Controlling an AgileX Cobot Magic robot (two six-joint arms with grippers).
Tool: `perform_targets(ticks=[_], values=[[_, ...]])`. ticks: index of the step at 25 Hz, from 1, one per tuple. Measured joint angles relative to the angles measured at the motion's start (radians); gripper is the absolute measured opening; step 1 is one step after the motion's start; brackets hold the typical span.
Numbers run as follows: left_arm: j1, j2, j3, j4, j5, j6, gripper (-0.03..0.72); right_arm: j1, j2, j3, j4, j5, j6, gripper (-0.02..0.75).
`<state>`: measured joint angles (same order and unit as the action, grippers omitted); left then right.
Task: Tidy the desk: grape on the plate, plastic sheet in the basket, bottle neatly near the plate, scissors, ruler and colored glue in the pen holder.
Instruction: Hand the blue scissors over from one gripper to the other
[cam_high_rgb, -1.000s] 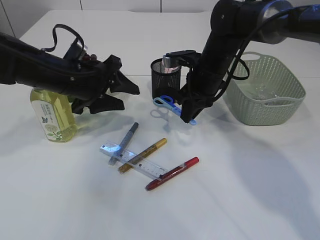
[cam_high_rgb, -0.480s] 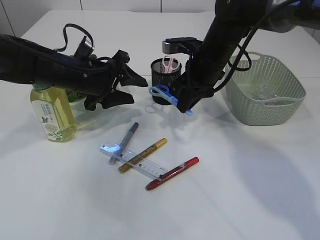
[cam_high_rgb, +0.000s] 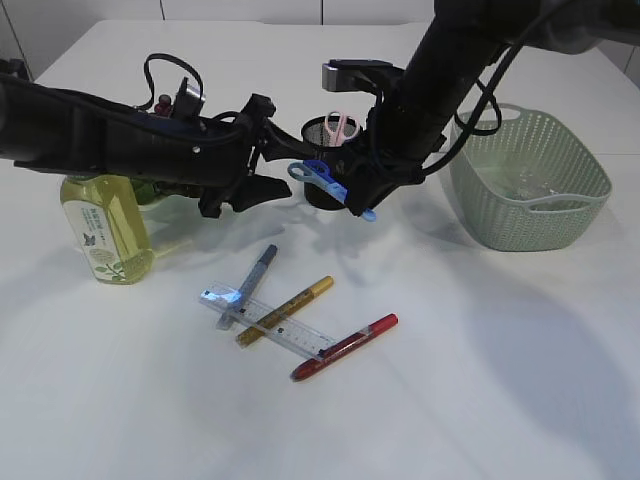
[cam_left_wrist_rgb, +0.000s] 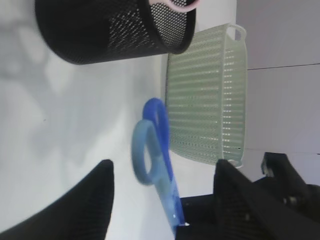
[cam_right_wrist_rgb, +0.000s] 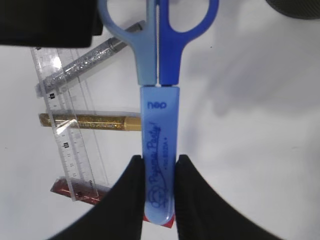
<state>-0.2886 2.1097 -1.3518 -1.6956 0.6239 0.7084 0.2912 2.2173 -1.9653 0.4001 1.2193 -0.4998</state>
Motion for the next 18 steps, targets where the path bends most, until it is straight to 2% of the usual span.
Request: perform_targets(ticks=[5,18], values=[[-0.009,0.03,-0.044,-0.026,0.013,0.006,0.459,0.0,0.0,0.0,0.004,0.0,0.0,0.151],[-0.009,0.062,-0.044,-0.089,0.011,0.063,0.459,0.0,-0.014,0.0,0.03,0.001,0.0,0.148]])
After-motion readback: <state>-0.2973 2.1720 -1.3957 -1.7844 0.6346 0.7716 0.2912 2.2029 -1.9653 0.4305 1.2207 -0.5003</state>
